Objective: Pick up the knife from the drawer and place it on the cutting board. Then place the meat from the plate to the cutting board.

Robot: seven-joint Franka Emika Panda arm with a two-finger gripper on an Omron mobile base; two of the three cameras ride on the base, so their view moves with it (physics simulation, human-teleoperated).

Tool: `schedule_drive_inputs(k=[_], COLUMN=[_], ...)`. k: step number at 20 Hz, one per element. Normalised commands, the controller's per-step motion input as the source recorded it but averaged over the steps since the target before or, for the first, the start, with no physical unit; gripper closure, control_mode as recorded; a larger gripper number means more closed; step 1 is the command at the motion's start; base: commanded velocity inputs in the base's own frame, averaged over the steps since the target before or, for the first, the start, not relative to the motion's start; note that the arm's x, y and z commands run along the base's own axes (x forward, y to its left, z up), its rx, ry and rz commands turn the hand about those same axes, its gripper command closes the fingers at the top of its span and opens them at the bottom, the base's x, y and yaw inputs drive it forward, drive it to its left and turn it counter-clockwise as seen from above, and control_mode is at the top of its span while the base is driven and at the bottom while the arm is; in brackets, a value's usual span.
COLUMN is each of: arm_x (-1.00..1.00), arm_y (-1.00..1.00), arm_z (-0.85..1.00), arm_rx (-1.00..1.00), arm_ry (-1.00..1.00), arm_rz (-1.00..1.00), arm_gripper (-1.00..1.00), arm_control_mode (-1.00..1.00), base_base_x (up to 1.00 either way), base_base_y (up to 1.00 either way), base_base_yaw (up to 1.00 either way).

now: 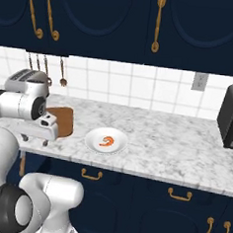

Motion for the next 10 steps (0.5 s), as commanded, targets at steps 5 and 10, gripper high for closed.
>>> schedule_drive_inputs(k=[5, 10], arm_x=[-0.1, 0.01], arm_y=[0.74, 0.98], arm_z=[-0.46, -0.28], arm_rx=[0.0, -0.01], arm_ry=[0.07, 0.05], arm_rz=[0.03, -0.01], arm_gripper=[-1.0, -1.0], arm_control_mode=[-1.0, -1.0], base_base_x=[0.0, 0.0], base_base_y=[0.0, 0.0], base_base_yaw=[0.0, 0.0])
